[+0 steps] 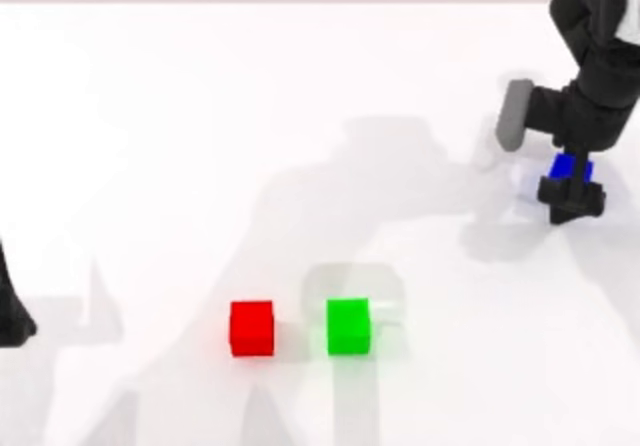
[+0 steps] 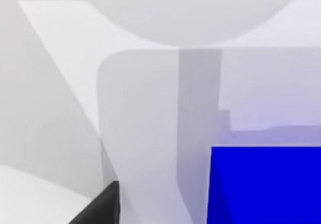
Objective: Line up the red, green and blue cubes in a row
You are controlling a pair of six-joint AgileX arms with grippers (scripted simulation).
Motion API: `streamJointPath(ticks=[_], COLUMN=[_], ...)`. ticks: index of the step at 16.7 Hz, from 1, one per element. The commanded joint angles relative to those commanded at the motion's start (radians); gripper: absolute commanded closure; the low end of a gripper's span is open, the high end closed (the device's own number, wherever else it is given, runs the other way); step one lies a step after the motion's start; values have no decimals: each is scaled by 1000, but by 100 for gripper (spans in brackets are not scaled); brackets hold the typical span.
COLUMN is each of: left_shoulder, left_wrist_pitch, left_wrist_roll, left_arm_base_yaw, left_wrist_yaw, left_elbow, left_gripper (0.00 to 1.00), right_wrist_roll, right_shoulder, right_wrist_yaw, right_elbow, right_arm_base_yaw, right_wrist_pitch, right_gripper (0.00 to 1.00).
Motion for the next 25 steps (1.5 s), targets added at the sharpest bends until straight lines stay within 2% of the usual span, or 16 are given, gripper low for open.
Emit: streamJointPath(ticks=[11,21,25], left_shoulder=[0,0,0], left_wrist_pitch=[0,0,0], left_wrist_roll=[0,0,0], left_arm_base_yaw=[0,0,0], left_wrist_yaw=[0,0,0], left_elbow=[0,0,0], left_gripper=[0,0,0], right_wrist_roll=[0,6,5], right_shoulder=[0,-18,-42], right_wrist_yaw=[0,-2,-4], right_elbow=[0,1,89], right_arm_base_yaw=[0,-1,3], right_wrist_pitch=[0,-17,-132], right_gripper=[98,100,100])
